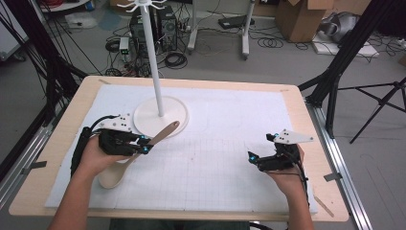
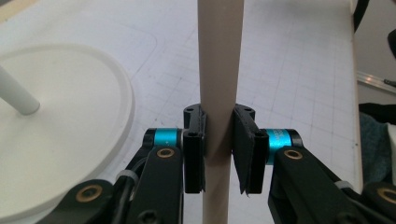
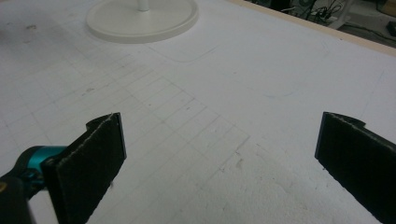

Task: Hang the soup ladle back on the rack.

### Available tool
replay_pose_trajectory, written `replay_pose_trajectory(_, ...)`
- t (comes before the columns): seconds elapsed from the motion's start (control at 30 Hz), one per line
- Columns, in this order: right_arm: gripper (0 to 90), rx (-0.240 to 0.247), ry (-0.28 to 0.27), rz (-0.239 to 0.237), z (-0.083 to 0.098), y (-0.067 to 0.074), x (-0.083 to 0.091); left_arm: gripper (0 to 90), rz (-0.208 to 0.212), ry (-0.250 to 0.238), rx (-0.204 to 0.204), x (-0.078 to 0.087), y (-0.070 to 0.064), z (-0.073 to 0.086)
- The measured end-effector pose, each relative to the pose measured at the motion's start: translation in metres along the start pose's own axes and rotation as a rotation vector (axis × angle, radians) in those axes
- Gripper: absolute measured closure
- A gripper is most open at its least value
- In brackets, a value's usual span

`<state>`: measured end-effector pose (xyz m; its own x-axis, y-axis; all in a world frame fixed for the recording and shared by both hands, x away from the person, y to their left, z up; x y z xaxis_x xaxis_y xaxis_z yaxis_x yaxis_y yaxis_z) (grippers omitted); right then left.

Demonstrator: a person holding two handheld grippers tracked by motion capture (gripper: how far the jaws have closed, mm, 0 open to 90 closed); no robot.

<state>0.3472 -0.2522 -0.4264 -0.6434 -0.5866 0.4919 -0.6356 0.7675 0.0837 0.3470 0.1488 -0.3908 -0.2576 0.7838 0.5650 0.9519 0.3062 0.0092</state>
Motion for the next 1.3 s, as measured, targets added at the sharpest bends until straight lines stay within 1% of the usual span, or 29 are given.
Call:
replay_pose_trajectory(0.07,0.7,-0.001,-0.001,0.000,0.000,0.000,0.000,74.9,0.001,-0.007,-0.002,0.002,0.000,-0.002)
replay_pose_trajectory(0.1,0.7,-0.001,-0.001,0.000,0.000,0.000,0.000,74.9,0.004,-0.018,-0.002,0.003,-0.001,-0.005)
replay_pose_trajectory(0.13,0.7,-0.001,-0.001,0.000,0.000,0.000,0.000,74.9,0.005,-0.040,-0.004,0.008,-0.001,-0.010)
replay_pose_trajectory(0.17,0.7,-0.001,-0.001,0.000,0.000,0.000,0.000,74.9,0.005,-0.040,-0.004,0.008,-0.001,-0.010)
replay_pose_trajectory(0.2,0.7,-0.002,-0.001,-0.001,0.000,0.000,0.000,74.9,0.009,-0.071,-0.007,0.012,-0.001,-0.016)
replay_pose_trajectory(0.3,0.7,0.003,-0.003,0.000,0.000,-0.001,0.000,74.9,0.011,-0.111,-0.007,0.019,-0.001,-0.025)
replay_pose_trajectory(0.53,0.7,0.001,-0.004,0.000,0.000,-0.001,0.001,74.9,-0.005,-0.176,-0.011,0.032,0.002,-0.038)
replay_pose_trajectory(0.63,0.7,0.002,-0.005,-0.001,0.000,-0.001,0.000,74.9,-0.011,-0.199,0.000,0.036,0.004,-0.043)
replay_pose_trajectory(0.87,0.7,-0.002,-0.007,-0.002,-0.001,-0.001,0.000,74.9,-0.026,-0.232,0.007,0.045,0.008,-0.057)
replay_pose_trajectory(1.0,0.7,-0.004,-0.008,-0.003,-0.001,-0.001,0.000,74.9,-0.037,-0.241,0.000,0.051,0.010,-0.064)
replay_pose_trajectory(1.1,0.7,-0.002,-0.007,-0.004,-0.001,-0.001,0.000,74.9,-0.041,-0.250,0.008,0.054,0.012,-0.069)
replay_pose_trajectory(1.2,0.7,-0.003,-0.008,-0.004,-0.001,-0.001,0.001,74.9,-0.048,-0.248,0.011,0.059,0.016,-0.073)
replay_pose_trajectory(1.3,0.7,0.000,-0.011,-0.005,-0.001,-0.001,0.001,74.9,-0.041,-0.257,0.024,0.065,0.020,-0.079)
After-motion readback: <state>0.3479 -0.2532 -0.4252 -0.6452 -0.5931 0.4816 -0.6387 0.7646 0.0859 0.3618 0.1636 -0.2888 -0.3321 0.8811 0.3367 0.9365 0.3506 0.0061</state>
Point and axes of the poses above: each handheld gripper's, and its own axes: x roughly backward along the jaws, z roughly out of its underside, y roughly to its left, the point moved 7 cm from there along -x, roughly forward along the jaws, and after that the axes turned 5 degrees about -x, right-handed, at the moved point
